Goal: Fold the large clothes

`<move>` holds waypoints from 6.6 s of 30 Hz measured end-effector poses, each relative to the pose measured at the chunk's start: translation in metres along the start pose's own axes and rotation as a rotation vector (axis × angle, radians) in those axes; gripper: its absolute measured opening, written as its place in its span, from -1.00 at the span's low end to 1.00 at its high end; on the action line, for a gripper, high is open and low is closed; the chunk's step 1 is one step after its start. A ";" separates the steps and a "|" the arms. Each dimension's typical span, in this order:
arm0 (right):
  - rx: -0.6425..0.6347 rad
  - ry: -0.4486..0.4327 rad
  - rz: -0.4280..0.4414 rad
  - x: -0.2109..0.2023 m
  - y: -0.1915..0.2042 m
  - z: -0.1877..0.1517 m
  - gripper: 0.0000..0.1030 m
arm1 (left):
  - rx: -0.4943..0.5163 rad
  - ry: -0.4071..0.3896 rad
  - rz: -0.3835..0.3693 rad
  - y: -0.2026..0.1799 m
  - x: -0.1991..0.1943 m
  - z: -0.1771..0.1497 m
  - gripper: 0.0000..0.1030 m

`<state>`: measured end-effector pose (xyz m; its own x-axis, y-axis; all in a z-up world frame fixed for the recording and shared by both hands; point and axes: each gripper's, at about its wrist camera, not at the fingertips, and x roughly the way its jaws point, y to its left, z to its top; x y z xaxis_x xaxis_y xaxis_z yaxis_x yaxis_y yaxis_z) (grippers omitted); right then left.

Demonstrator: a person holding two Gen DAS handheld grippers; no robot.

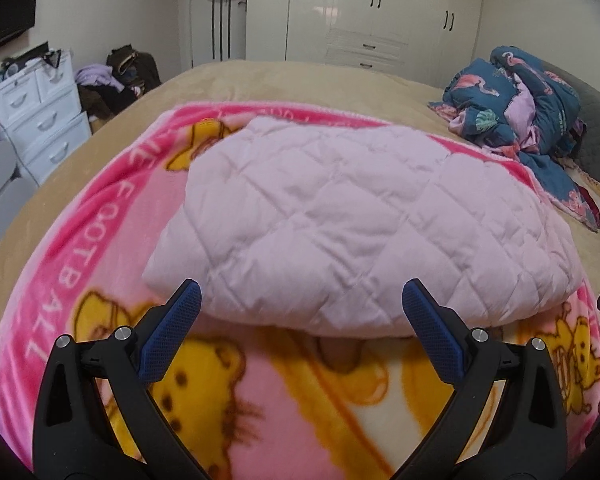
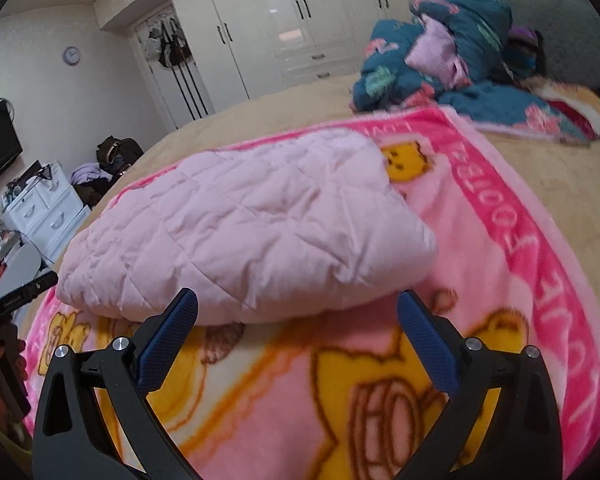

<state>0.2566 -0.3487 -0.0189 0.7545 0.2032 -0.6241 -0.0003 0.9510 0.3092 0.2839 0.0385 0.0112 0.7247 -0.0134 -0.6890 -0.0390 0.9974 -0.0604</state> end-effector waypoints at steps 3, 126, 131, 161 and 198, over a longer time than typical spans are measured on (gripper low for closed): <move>0.078 0.046 0.005 0.011 -0.014 -0.007 0.92 | -0.056 0.049 -0.017 0.011 0.013 -0.010 0.84; 0.201 0.155 0.000 -0.088 -0.008 -0.120 0.92 | -0.357 0.039 -0.109 0.107 -0.081 -0.124 0.82; 0.170 0.067 -0.069 -0.120 -0.012 -0.117 0.92 | -0.361 -0.004 -0.058 0.116 -0.109 -0.131 0.82; -0.206 -0.120 0.075 -0.220 0.101 -0.119 0.92 | -0.084 -0.191 -0.066 0.020 -0.228 -0.141 0.82; -0.215 -0.011 0.089 -0.192 0.117 -0.154 0.92 | -0.045 -0.098 -0.131 -0.011 -0.216 -0.159 0.82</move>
<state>0.0111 -0.2405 0.0265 0.7521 0.2875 -0.5931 -0.2065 0.9573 0.2022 0.0186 0.0190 0.0458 0.7889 -0.1343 -0.5997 0.0310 0.9833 -0.1793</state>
